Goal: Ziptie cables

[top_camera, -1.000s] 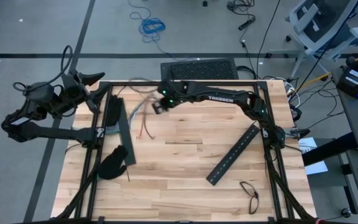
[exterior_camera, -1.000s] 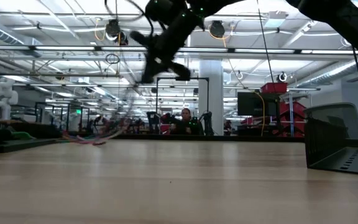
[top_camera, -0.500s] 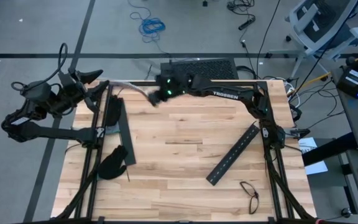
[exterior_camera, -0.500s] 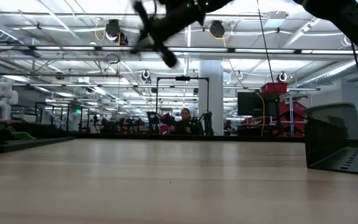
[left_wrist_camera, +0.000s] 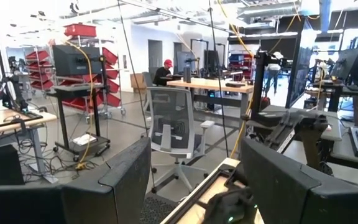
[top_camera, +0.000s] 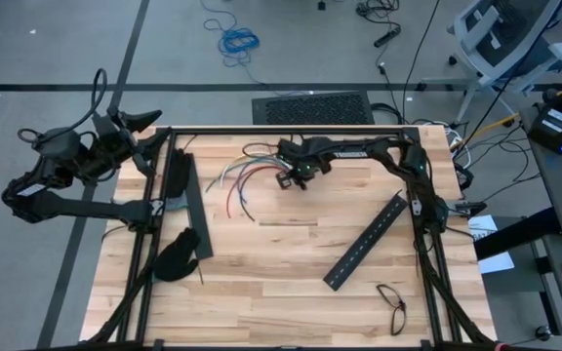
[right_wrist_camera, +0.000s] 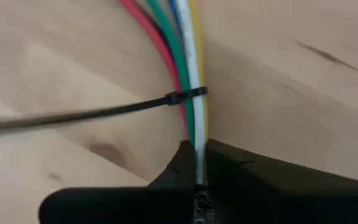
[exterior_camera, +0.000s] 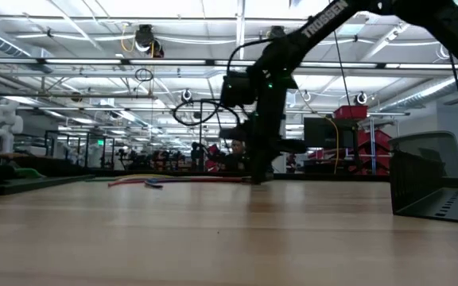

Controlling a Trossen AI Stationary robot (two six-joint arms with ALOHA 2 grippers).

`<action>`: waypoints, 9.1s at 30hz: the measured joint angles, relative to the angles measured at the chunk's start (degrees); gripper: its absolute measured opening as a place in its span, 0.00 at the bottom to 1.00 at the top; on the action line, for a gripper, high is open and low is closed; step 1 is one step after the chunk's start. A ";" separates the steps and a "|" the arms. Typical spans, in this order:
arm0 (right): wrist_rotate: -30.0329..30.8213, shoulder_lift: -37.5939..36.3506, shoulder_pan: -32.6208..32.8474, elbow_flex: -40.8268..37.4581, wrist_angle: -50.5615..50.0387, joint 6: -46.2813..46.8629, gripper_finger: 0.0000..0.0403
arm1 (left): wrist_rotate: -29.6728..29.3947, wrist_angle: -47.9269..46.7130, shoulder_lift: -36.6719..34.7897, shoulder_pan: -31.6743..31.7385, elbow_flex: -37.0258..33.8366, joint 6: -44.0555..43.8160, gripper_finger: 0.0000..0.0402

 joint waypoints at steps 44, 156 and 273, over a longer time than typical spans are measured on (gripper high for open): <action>6.61 -28.92 29.71 -10.08 -38.05 44.52 0.66 | -7.74 -1.67 -0.21 0.04 0.20 2.95 0.61; 5.73 -28.94 19.79 -32.92 1.60 -53.48 0.66 | -8.61 -1.27 -0.20 0.02 0.96 -2.02 0.61; 2.75 -6.25 23.60 -7.06 10.01 -45.45 0.00 | -8.85 -1.38 -0.20 0.01 1.44 -1.71 0.61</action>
